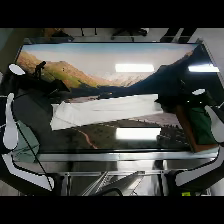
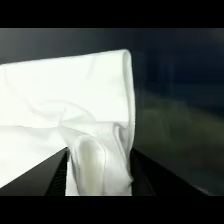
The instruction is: Fold the shirts.
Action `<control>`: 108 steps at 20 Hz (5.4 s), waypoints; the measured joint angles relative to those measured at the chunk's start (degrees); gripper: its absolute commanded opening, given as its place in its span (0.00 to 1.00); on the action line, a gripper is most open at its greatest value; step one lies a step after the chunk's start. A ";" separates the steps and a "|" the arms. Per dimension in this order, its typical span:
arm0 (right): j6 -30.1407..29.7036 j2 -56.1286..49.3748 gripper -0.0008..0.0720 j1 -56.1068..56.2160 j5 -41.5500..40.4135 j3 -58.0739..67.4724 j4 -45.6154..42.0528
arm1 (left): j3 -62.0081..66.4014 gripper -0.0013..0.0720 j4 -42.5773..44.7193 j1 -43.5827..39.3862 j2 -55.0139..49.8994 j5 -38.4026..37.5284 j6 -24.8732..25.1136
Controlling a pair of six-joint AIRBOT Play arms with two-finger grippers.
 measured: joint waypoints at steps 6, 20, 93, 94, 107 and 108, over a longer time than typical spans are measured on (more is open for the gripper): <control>-0.87 -0.90 0.04 2.84 5.99 2.16 -2.01 | 0.37 0.04 -0.20 -6.25 -0.04 -0.74 -0.42; 7.37 19.56 0.04 -5.77 28.41 19.10 -0.46 | 1.14 0.04 -0.39 -42.88 -12.00 25.05 -4.68; 13.51 8.35 0.04 14.03 6.56 26.77 8.72 | -16.59 0.04 -6.14 -2.82 46.97 3.80 6.64; 14.56 9.14 0.04 11.43 6.56 28.89 8.72 | -16.59 0.04 -6.14 -2.82 46.97 3.80 6.64; 30.80 14.19 0.04 -24.37 15.23 37.88 1.77 | -16.61 0.04 -6.14 -2.82 46.97 3.48 6.64; 31.74 15.34 0.04 -25.29 16.24 37.92 -1.09 | -16.61 0.04 -6.14 -2.82 46.97 3.45 6.64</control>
